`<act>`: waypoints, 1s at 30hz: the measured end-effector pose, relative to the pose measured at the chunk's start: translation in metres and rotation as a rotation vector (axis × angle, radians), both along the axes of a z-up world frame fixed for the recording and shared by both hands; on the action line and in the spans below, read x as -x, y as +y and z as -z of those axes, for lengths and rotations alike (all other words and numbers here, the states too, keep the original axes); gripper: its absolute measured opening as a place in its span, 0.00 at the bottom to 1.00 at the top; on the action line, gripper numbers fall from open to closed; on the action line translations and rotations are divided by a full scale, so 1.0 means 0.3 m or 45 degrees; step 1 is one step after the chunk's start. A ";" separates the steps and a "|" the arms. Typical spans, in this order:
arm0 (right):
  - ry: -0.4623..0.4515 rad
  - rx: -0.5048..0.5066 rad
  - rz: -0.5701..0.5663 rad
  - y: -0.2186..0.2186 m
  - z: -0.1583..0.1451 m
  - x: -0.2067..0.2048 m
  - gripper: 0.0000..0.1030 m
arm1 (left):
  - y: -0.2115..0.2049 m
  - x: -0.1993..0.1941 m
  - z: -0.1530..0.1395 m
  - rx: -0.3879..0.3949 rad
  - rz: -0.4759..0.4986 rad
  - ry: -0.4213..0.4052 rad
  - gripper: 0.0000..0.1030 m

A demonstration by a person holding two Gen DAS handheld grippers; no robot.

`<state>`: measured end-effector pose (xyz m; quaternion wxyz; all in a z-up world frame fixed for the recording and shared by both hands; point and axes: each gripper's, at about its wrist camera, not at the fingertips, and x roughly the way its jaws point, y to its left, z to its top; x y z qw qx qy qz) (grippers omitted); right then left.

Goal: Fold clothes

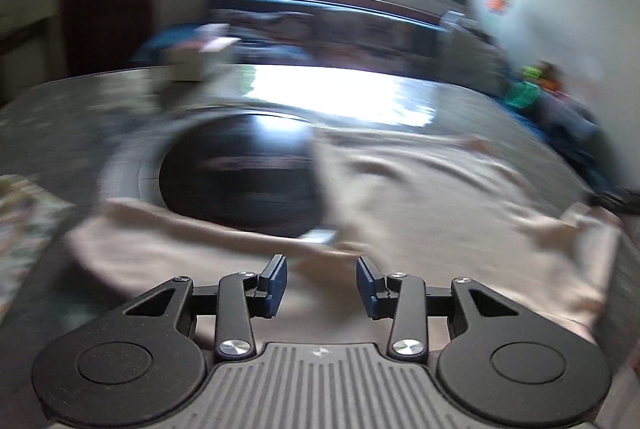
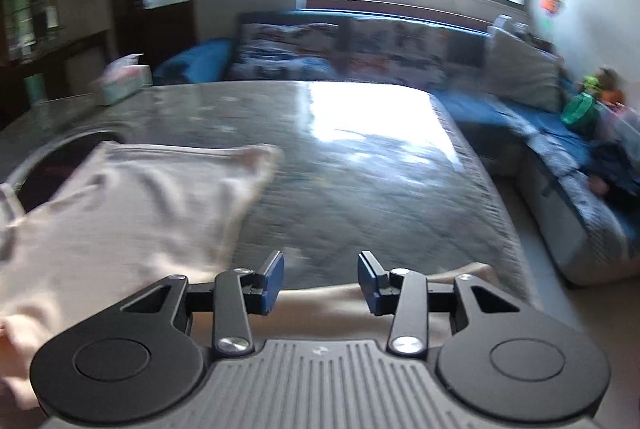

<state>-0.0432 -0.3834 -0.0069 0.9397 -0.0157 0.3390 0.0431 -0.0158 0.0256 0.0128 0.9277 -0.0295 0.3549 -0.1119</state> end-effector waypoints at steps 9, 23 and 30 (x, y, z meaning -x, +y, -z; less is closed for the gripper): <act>0.011 -0.023 -0.350 0.252 -0.042 0.035 0.47 | 0.256 -0.100 0.033 -0.153 -0.440 -0.018 0.51; 0.058 -0.023 -0.674 0.499 -0.037 0.089 0.51 | 0.318 -0.164 0.095 -0.155 -0.508 0.008 0.27; 0.053 -0.020 -0.788 0.587 -0.044 0.088 0.52 | 0.326 -0.147 0.089 -0.137 -0.517 -0.001 0.09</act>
